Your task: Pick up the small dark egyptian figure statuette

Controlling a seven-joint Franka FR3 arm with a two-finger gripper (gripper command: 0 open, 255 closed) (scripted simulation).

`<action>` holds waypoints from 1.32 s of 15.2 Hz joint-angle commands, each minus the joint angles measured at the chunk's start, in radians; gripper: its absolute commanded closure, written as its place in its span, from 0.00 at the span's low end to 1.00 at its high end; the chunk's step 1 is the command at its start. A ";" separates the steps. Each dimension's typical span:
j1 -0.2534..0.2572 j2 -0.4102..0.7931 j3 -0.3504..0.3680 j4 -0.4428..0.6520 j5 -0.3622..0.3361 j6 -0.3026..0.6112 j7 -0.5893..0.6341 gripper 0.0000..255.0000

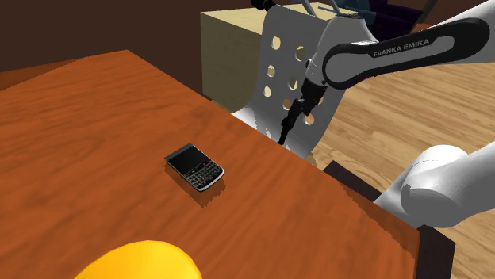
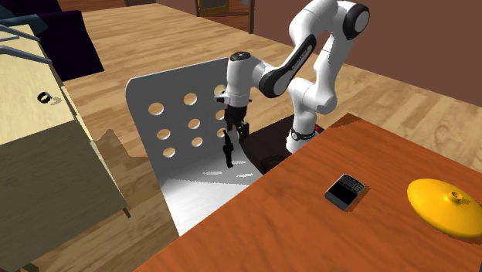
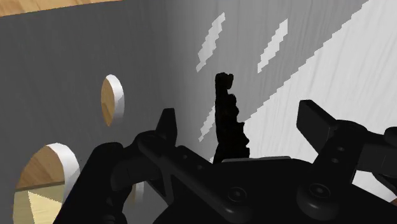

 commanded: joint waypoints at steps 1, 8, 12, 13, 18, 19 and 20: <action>0.006 0.059 -0.012 0.002 0.019 0.079 -0.007 0.00; 0.009 0.132 -0.018 -0.049 0.025 0.204 -0.015 0.00; 0.010 0.132 -0.017 -0.048 0.026 0.203 -0.014 1.00; 0.010 0.133 -0.017 -0.048 0.025 0.204 -0.014 1.00; 0.010 0.131 -0.017 -0.050 0.025 0.204 -0.014 1.00; 0.010 0.132 -0.017 -0.050 0.025 0.204 -0.014 1.00; 0.009 0.132 -0.018 -0.049 0.025 0.204 -0.015 1.00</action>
